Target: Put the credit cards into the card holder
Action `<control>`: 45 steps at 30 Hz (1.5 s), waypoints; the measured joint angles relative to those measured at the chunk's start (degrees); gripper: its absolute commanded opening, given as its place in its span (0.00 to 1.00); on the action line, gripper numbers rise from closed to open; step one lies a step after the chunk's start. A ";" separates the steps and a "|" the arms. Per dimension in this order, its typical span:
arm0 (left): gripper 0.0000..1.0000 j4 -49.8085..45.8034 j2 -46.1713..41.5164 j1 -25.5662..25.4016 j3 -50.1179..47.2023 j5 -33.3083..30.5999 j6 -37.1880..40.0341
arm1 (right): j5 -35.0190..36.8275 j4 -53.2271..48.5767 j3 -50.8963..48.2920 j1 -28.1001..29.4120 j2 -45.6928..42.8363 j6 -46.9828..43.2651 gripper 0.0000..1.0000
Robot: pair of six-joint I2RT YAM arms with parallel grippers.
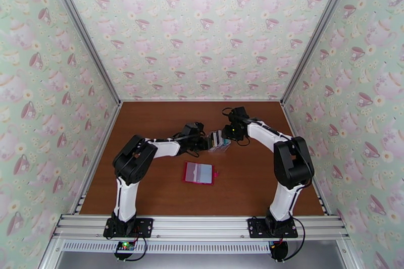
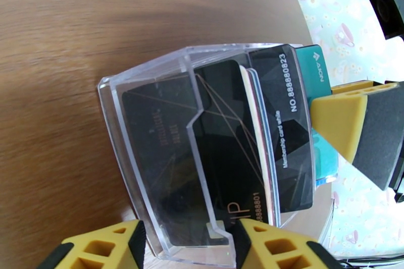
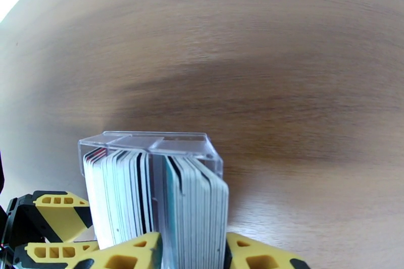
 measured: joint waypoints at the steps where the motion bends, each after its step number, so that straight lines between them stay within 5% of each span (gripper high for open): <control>1: 0.50 0.11 -0.07 0.11 -0.22 0.04 0.02 | 0.55 -0.02 0.09 0.35 0.00 0.00 0.41; 22: 0.33 7.67 1.20 0.57 -2.01 3.43 -5.05 | 7.23 -4.15 1.68 1.07 0.22 0.00 0.40; 45: 0.34 10.25 1.29 0.70 -2.99 3.63 -6.14 | 10.40 -5.16 1.73 0.81 -2.12 0.00 0.37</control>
